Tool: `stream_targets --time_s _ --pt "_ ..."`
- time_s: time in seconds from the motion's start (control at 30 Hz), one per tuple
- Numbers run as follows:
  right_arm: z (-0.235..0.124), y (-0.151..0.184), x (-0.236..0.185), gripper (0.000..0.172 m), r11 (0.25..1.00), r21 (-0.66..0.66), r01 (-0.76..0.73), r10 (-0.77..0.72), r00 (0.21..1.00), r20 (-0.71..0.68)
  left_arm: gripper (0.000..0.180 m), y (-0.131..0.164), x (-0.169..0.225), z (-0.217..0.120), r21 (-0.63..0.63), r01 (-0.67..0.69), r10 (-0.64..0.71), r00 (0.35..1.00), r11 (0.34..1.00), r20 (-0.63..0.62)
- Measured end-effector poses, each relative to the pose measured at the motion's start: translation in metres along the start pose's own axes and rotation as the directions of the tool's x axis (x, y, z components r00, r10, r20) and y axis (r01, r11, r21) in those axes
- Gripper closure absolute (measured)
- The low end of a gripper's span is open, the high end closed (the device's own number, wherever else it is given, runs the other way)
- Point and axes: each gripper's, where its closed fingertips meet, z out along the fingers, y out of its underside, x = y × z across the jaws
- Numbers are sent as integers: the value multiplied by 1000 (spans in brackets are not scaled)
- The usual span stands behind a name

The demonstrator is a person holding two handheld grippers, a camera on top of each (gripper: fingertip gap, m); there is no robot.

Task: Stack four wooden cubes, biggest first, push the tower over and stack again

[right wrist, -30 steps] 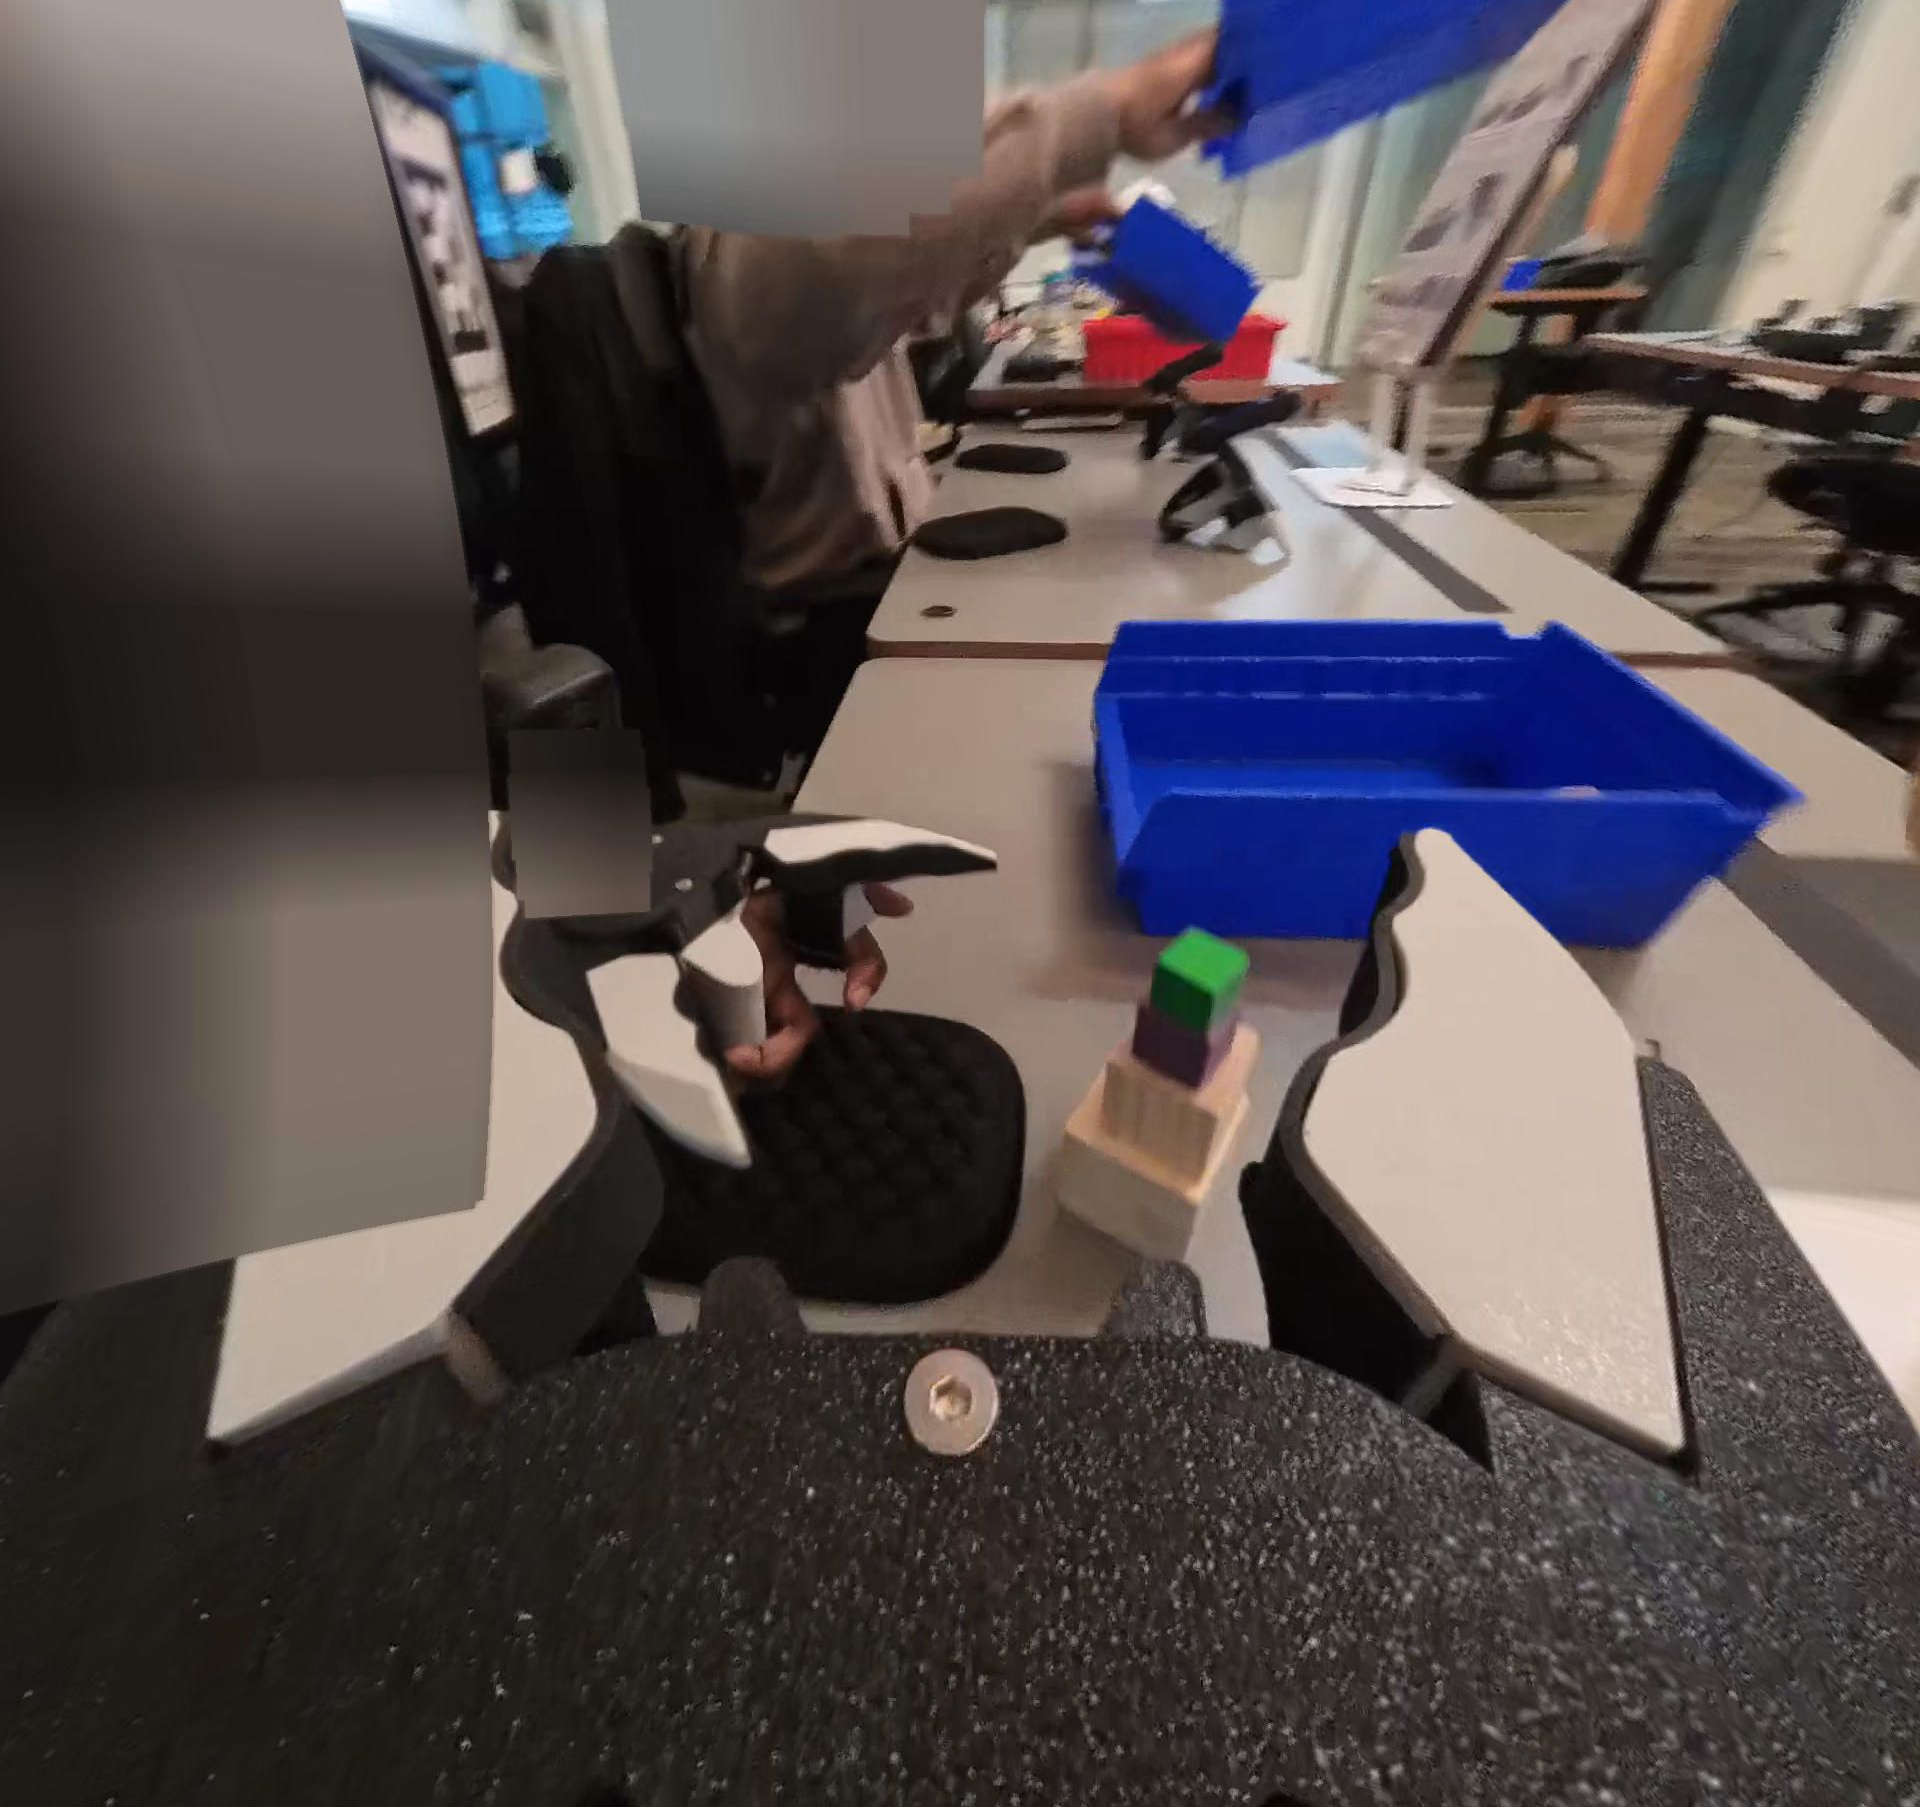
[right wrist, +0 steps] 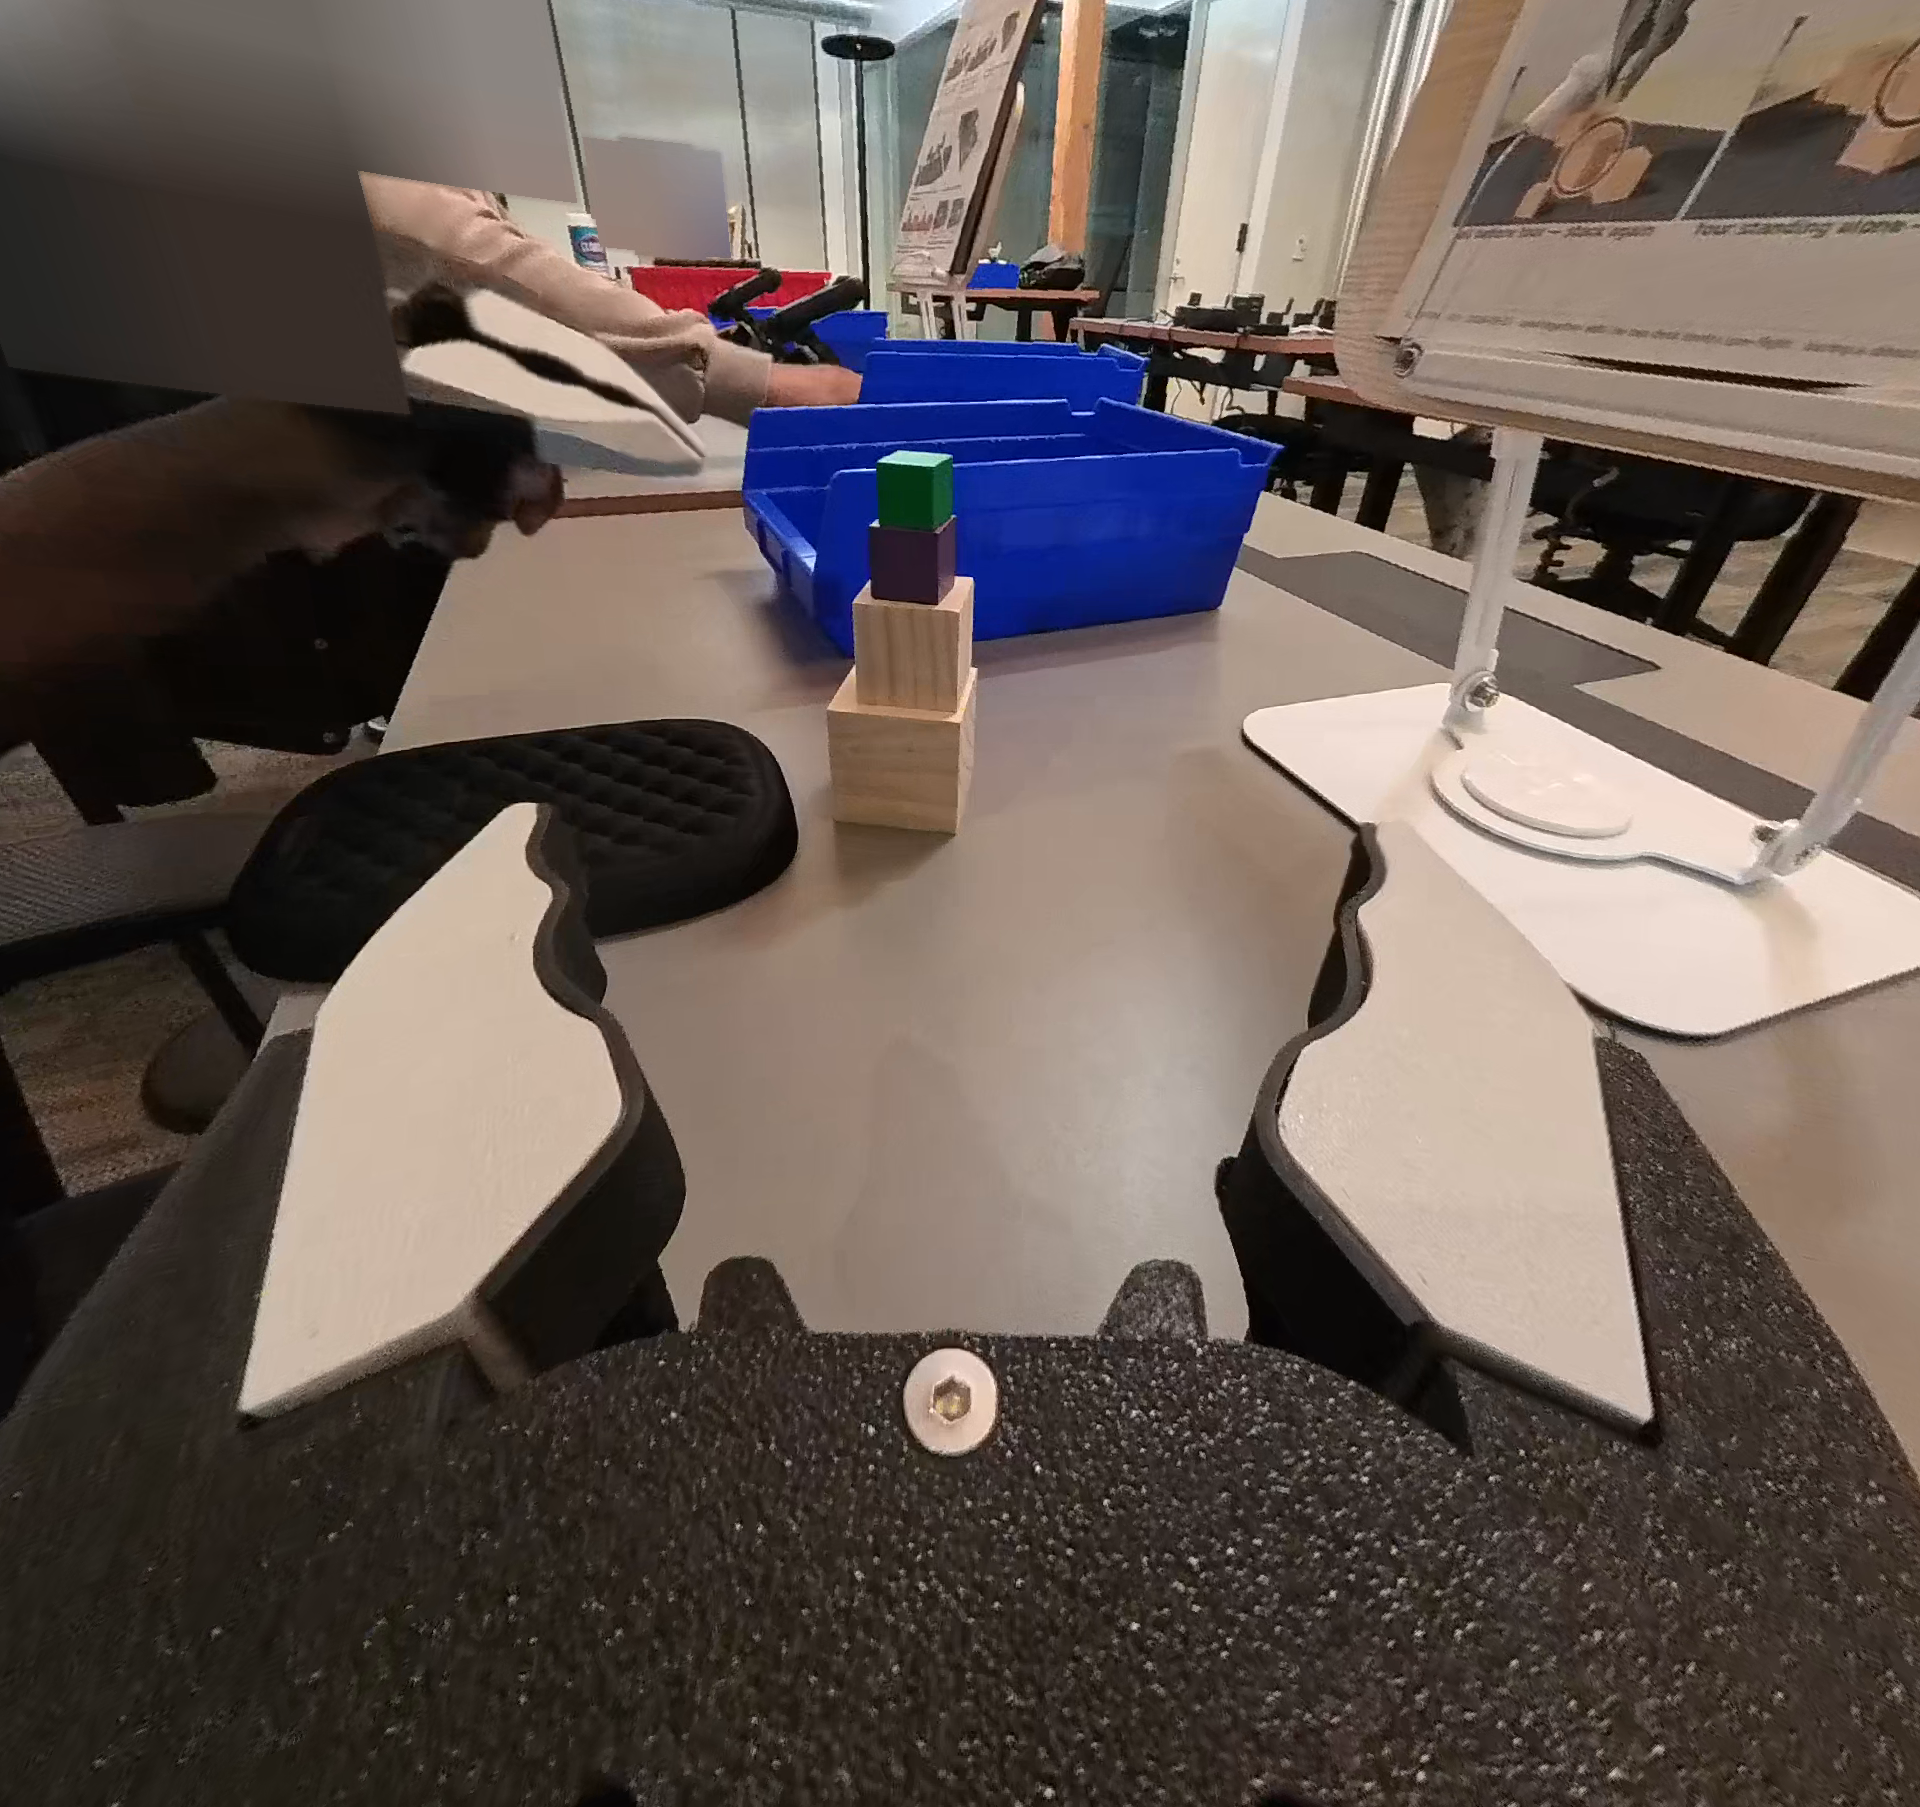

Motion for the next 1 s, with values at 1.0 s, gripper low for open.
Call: stream_targets --time_s 1.0 --pt "-3 -3 3 42 998 28 -49 49 999 13 180 -8 46 104 -115 -85 56 970 990 -235"
